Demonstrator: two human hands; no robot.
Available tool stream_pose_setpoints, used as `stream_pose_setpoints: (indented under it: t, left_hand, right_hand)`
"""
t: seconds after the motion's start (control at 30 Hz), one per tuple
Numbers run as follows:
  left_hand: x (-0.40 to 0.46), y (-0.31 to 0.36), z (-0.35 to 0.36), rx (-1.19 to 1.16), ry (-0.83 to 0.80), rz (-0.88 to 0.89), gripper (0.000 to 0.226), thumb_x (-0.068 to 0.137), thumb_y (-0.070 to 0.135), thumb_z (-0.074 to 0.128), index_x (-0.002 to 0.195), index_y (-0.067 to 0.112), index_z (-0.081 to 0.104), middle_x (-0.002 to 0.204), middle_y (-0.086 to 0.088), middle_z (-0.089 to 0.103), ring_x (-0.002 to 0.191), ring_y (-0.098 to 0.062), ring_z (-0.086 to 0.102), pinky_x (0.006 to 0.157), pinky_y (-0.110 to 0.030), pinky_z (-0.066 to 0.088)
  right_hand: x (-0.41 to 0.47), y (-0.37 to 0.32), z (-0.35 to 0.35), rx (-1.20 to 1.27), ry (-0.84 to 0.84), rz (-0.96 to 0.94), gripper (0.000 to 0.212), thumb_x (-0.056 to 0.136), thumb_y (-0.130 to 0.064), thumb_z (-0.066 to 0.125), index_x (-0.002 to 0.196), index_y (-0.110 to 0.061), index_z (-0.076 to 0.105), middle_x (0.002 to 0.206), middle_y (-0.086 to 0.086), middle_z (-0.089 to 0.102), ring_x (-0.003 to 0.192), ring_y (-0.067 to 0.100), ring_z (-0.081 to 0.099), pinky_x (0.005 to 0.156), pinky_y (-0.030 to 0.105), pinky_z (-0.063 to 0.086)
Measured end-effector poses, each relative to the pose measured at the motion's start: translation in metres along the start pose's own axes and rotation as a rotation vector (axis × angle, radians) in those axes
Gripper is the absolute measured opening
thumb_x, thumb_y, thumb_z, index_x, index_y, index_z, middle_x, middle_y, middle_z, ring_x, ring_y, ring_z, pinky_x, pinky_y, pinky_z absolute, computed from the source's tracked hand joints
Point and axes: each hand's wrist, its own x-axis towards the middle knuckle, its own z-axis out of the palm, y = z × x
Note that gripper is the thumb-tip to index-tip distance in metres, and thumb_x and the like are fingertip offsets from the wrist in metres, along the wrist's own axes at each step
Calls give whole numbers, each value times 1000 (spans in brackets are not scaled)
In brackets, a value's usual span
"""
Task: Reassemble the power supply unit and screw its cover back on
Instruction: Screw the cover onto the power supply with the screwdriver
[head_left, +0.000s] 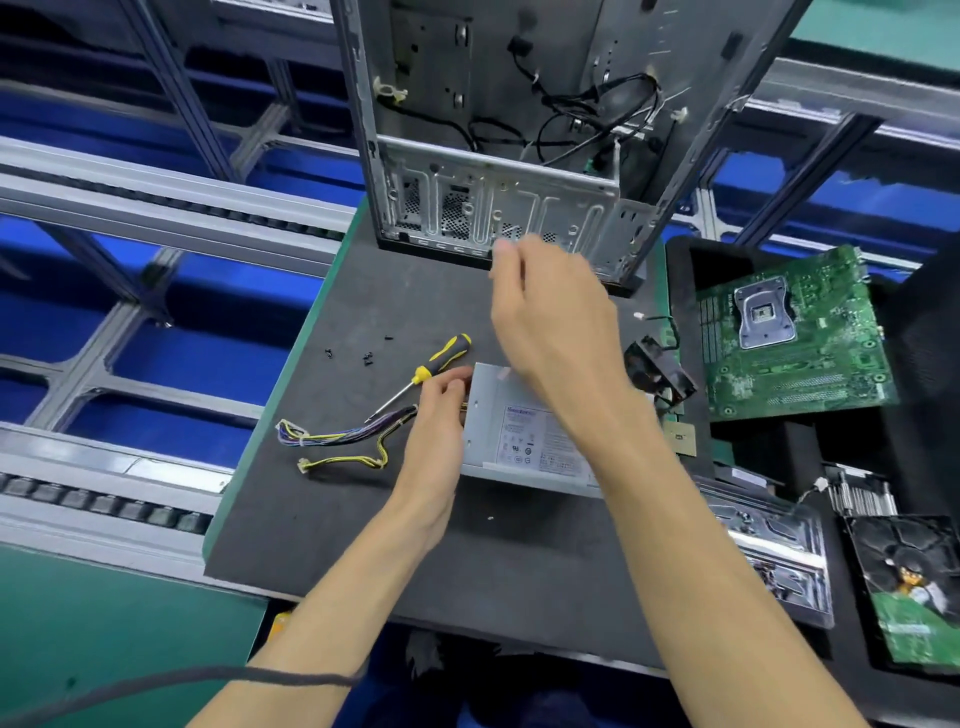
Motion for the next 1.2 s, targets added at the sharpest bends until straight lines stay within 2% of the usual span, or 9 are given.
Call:
stream_pose_setpoints:
  t: [0.2,0.37,0.5,0.6,0.73,0.93,1.0,1.1,1.2]
  left_hand:
    - [1,3,-1,25,8,-34,28,104,40,39,113,40,64,118,10,71,114,-13,66,105,-44,49]
    - [4,5,-1,27,4,-57,25,102,40,43,117,35,63,120,6,71,117,-18,65,107,-47,47]
    - [13,9,-3,157,-59,-63,44,95,47,40,114,13,61,122,4,66,112,-21,60,104,-39,43]
    - [12,4,-11,250,-65,-187,56,95,63,44,125,20,63,132,-2,64,120,-21,62,107,-42,46]
    - [10,2,-24,58,-135,-296,54,96,65,48,101,18,75,92,3,78,79,-13,73,66,-30,56]
    - [5,-2,-20,-133,-225,-306,23,76,39,81,65,19,77,77,-7,73,67,-19,69,63,-30,56]
    - [0,-11,-20,-173,-207,-276,11,71,24,81,74,15,74,82,-11,70,67,-21,66,61,-27,52]
    - [-9,-25,-24,-197,-129,-203,52,63,19,77,112,6,68,105,-16,74,81,-24,68,64,-31,52]
    - [-12,-38,-25,-191,-102,-89,58,65,17,75,122,13,66,112,-9,76,94,-23,73,74,-34,57]
  right_hand:
    - [9,-17,-32,178,454,-216,35,106,-28,31,92,-11,58,85,-1,60,84,23,45,71,36,29]
    - [4,12,24,-259,-111,49,36,111,-30,19,120,-12,49,116,9,63,106,34,52,85,44,38]
    - [12,19,36,-222,-91,-6,37,110,-38,23,109,-12,49,105,13,67,105,38,55,89,49,42]
    - [11,21,36,-229,-230,79,41,109,-46,19,105,-15,46,110,16,68,105,38,58,81,46,33]
    - [-4,13,29,-211,-552,258,55,106,-55,18,125,-15,50,133,19,59,121,40,53,88,48,34]
    - [-46,8,23,-275,-423,133,29,109,-35,21,106,-15,42,119,16,61,96,42,53,74,41,28]
    - [-40,15,14,-214,-449,193,29,108,-32,23,103,-14,45,119,16,61,88,37,43,76,40,29]
    - [-27,39,4,-171,-416,258,32,106,-30,30,112,-13,56,122,16,64,93,35,46,78,41,37]
    - [-24,61,12,-202,-411,265,34,106,-27,33,123,-15,61,125,12,65,104,35,56,87,41,46]
